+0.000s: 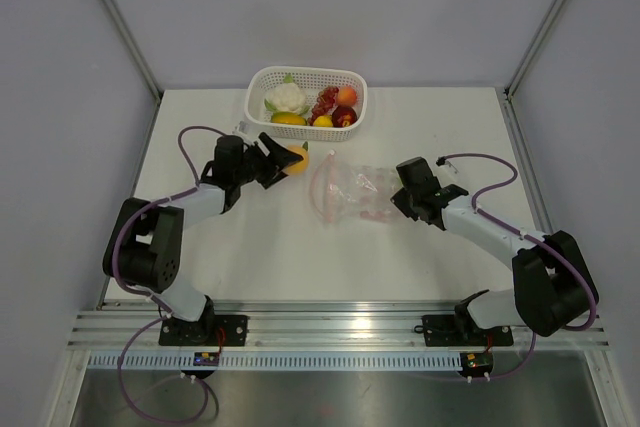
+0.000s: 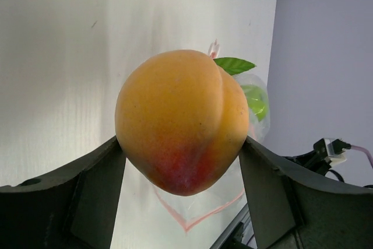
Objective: Open the zip-top bag and remove the fake food
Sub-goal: Place the fake fruit in the bin.
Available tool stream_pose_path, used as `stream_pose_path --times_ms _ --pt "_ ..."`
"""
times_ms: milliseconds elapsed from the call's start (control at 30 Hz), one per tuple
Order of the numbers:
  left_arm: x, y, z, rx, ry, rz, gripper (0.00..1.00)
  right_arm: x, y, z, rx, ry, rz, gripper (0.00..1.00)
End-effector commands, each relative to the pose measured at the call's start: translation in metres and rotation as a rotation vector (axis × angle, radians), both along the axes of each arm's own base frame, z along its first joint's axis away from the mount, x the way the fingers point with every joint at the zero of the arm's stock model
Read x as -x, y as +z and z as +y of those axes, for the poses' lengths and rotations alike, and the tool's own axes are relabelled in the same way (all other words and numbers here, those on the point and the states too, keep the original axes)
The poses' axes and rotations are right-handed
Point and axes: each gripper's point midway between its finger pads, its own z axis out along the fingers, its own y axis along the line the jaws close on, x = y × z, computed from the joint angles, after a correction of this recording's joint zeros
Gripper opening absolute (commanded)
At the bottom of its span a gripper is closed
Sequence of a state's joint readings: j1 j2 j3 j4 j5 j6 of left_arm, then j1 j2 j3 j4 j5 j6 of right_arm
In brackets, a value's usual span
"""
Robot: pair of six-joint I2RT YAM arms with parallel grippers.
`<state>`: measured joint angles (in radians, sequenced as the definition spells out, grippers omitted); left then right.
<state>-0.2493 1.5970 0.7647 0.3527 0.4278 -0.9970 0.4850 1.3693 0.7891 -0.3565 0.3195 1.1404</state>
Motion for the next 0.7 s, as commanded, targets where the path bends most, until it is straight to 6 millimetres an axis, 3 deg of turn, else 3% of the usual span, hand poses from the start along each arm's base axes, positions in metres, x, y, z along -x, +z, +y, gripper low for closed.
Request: stream_pose_path --times_ms 0,33,67,133,267,367,533,600,667 --pt "-0.031 0.056 -0.002 0.035 0.048 -0.150 0.56 -0.007 0.012 0.004 -0.024 0.012 -0.045 0.03" --pt "-0.036 0.053 -0.002 0.034 0.055 -0.142 0.56 -0.006 0.012 0.004 -0.025 0.013 -0.046 0.03" --pt "-0.046 0.065 -0.003 0.040 0.063 -0.167 0.56 -0.006 0.012 0.004 -0.026 0.015 -0.047 0.04" --pt "-0.058 0.061 -0.002 0.024 0.085 -0.146 0.56 -0.007 0.013 0.006 -0.031 0.021 -0.050 0.03" --pt "-0.091 0.081 0.001 0.023 0.135 -0.195 0.56 -0.006 0.014 0.009 -0.044 0.036 -0.049 0.04" --pt "-0.109 0.076 0.003 -0.009 0.153 -0.192 0.56 -0.006 0.017 0.011 -0.057 0.041 -0.063 0.04" --pt "-0.152 0.094 0.009 -0.042 0.180 -0.238 0.56 -0.006 0.019 0.012 -0.065 0.041 -0.075 0.04" --pt "-0.166 0.083 0.009 -0.061 0.184 -0.217 0.56 -0.006 0.019 0.012 -0.067 0.046 -0.073 0.04" --pt "-0.181 0.096 0.006 -0.050 0.178 -0.249 0.56 -0.006 0.019 0.013 -0.068 0.049 -0.072 0.04"
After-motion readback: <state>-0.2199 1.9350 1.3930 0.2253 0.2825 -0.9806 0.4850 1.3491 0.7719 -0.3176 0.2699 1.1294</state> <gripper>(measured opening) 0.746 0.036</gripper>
